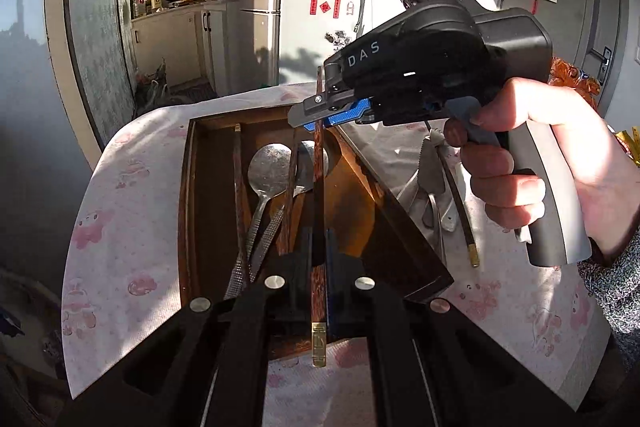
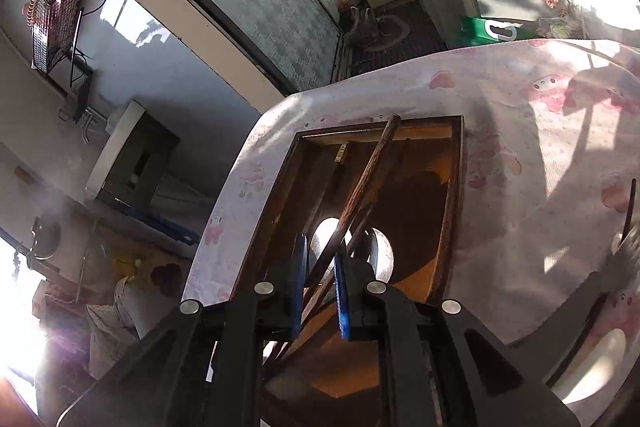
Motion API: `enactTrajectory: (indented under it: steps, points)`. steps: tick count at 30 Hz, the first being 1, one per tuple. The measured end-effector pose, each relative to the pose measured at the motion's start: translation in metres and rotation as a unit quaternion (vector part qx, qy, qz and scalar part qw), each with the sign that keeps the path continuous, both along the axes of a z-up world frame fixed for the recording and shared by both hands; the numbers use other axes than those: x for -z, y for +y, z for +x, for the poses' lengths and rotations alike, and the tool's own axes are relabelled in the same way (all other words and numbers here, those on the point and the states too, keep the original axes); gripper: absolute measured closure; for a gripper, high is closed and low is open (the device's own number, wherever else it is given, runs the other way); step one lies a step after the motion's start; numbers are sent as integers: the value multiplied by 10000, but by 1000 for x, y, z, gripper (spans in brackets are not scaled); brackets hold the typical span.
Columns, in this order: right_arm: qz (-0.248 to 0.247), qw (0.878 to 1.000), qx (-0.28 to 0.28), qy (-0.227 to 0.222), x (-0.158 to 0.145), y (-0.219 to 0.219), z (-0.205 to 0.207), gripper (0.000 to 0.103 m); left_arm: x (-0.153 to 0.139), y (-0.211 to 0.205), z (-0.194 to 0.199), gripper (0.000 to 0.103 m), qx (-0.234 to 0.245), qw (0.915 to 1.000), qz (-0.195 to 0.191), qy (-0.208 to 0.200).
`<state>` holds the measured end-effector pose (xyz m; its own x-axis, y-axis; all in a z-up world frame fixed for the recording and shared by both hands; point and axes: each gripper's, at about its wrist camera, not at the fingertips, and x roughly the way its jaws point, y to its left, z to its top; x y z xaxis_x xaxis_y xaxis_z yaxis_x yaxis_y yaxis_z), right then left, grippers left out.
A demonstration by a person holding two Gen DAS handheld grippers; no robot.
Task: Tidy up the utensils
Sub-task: 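Carry the chopstick into the wooden tray and open the left gripper, then move the left gripper to the last dark chopstick and grasp it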
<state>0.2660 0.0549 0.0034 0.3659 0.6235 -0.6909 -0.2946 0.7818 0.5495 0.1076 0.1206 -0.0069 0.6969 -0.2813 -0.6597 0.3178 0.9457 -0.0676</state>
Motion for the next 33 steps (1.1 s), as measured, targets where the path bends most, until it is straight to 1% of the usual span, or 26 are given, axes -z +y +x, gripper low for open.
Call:
enactTrajectory:
  steps: [1,2,3,5,7,8,9,12,16,18,20,22,24,26,27,28,30,33]
  points:
    - [-99,9999,10,25,3,6,3,89,2,5,3,96,-36,10000,-16,40]
    - [-234,9997,20,37,6,10,4,87,5,8,4,96,-59,9999,-43,71]
    - [-268,9996,-4,63,8,13,4,85,7,11,6,96,-62,9999,-48,82]
    - [-136,9999,-90,27,6,12,-2,82,10,13,8,96,-80,9999,-12,65]
    - [-104,9998,-126,-84,0,6,-10,69,11,15,12,96,-120,9999,21,70]
    - [-75,9998,-119,-123,-4,1,-14,53,12,16,15,96,-146,9999,45,75]
    - [-43,9998,-130,-168,-7,-5,-17,45,12,16,17,96,-153,9998,70,89]
    - [-18,9996,-99,-256,-15,-30,-28,45,16,15,25,96,-210,9995,169,167]
    - [6,9992,141,-383,-25,-81,-45,45,22,11,31,96,-214,9991,276,231]
    - [10,9987,312,-396,-26,-109,-51,45,25,11,29,96,-234,9988,378,190]
    - [15,9983,458,-370,-24,-133,-55,45,26,10,30,89,-300,9984,468,134]
    - [26,9977,580,-349,-21,-153,-60,45,19,10,25,53,-398,9980,486,-55]
    - [55,9971,674,-336,-16,-169,-64,45,8,8,17,37,-464,9974,484,-266]
    - [99,9967,749,-313,-11,-181,-67,45,-4,-1,7,33,-407,9971,467,-452]
    - [118,9965,769,-301,-8,-186,-68,45,-10,-9,2,31,-322,9972,442,-519]
    - [143,9964,781,-285,-6,-190,-70,45,-13,-18,-2,31,-201,9974,423,-553]
    - [197,9963,802,-254,0,-197,-73,45,-16,-45,-11,31,165,9975,381,-564]
    - [256,9960,826,-206,9,-205,-78,45,-8,-89,-22,31,805,9959,178,-368]
